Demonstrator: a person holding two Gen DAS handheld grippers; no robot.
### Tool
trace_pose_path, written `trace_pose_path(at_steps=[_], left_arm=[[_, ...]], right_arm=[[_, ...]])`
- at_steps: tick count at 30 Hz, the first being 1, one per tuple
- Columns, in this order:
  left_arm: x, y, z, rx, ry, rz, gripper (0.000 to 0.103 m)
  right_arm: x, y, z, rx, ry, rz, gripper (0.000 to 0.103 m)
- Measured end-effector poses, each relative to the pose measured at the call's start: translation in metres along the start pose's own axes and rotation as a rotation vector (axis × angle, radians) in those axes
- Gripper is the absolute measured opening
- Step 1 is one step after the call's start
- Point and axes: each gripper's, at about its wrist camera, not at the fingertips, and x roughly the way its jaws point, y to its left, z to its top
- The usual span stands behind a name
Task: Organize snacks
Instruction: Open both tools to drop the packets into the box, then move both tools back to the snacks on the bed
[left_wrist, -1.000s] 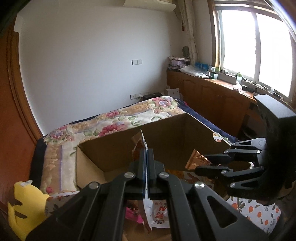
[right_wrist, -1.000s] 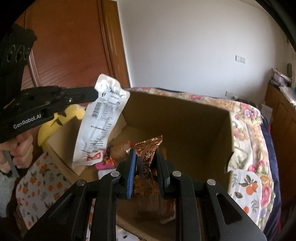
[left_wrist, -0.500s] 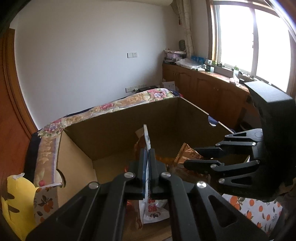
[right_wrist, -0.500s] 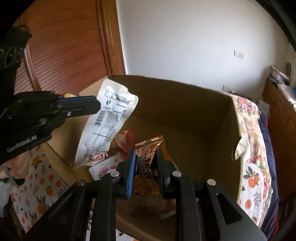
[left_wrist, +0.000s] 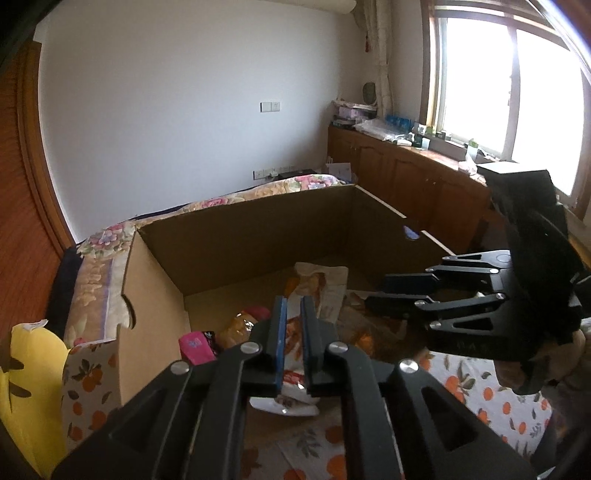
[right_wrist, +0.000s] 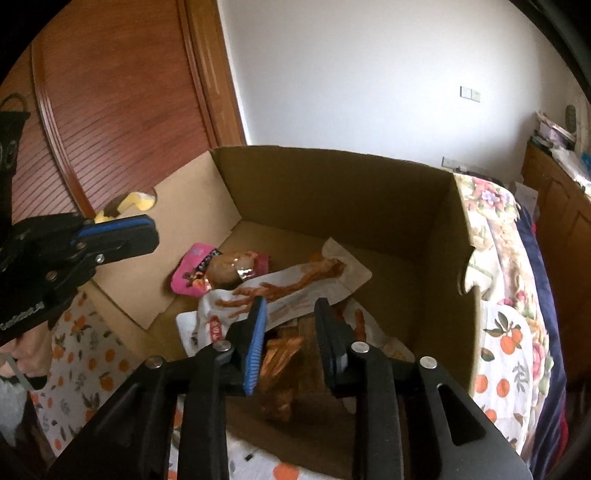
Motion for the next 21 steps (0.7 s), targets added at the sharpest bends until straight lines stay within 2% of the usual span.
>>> trace_pose_path(at_steps=[10, 13, 18, 21], left_arm=[[-0.055, -0.018, -0.02, 0.004, -0.034, -0.003, 0.016], [-0.069, -0.027, -0.03, 0.014, -0.035, -0.004, 0.02], [-0.084, -0.039, -0.053, 0.001, -0.018, -0.021, 0.023], [-0.089, -0.045, -0.067, -0.008, -0.012, -0.029, 0.023]], right_arm=[[-0.061, 0.023, -0.022, 0.015, -0.064, -0.009, 0.032], [-0.079, 0.034, -0.036, 0.025, -0.072, 0.001, 0.037], [-0.096, 0.053, -0.065, 0.034, -0.072, 0.0, 0.051], [-0.1, 0.064, -0.083, 0.033, -0.061, -0.007, 0.052]])
